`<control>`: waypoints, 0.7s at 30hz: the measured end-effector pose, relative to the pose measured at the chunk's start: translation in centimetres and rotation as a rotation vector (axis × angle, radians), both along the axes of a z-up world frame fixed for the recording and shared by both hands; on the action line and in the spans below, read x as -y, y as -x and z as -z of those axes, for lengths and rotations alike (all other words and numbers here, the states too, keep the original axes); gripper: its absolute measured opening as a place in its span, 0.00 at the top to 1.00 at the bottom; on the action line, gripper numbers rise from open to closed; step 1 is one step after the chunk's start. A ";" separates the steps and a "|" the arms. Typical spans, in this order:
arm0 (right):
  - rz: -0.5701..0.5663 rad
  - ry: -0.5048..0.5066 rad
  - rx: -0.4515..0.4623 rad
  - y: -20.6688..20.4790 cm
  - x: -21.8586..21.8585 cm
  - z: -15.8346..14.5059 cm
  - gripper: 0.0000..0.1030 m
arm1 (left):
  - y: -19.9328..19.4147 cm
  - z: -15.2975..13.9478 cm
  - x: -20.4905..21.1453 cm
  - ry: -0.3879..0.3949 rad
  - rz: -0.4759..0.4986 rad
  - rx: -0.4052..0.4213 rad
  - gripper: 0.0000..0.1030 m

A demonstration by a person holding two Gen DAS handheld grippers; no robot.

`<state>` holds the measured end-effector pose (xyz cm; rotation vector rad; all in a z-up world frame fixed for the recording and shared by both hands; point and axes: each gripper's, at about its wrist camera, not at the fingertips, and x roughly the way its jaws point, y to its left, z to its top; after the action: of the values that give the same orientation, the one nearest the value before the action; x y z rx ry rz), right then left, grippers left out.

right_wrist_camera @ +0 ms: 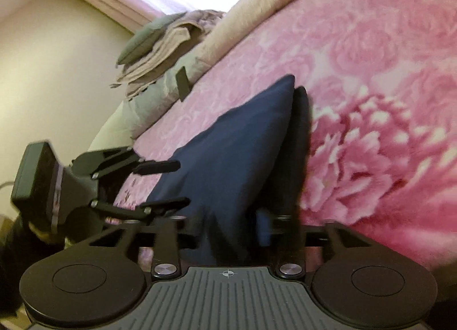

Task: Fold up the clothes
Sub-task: 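Fold the strip end over with both grippers and release it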

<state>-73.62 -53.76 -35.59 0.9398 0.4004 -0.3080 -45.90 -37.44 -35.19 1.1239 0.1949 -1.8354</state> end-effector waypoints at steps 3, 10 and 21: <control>0.007 0.017 0.015 0.5 -1.7 0.2 0.38 | -0.2 -0.9 0.7 0.021 -0.034 -0.062 0.58; -0.031 0.023 0.016 1.0 -4.1 1.3 0.40 | 2.1 2.3 2.3 -0.056 0.022 0.010 0.58; -0.002 0.248 -0.066 1.0 -4.6 -3.3 0.40 | -0.8 0.6 0.4 0.007 -0.053 0.046 0.57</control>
<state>-74.63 -49.16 -32.27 0.6880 0.4133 -0.3788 -45.06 -37.85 -35.82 1.1452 0.1895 -1.7606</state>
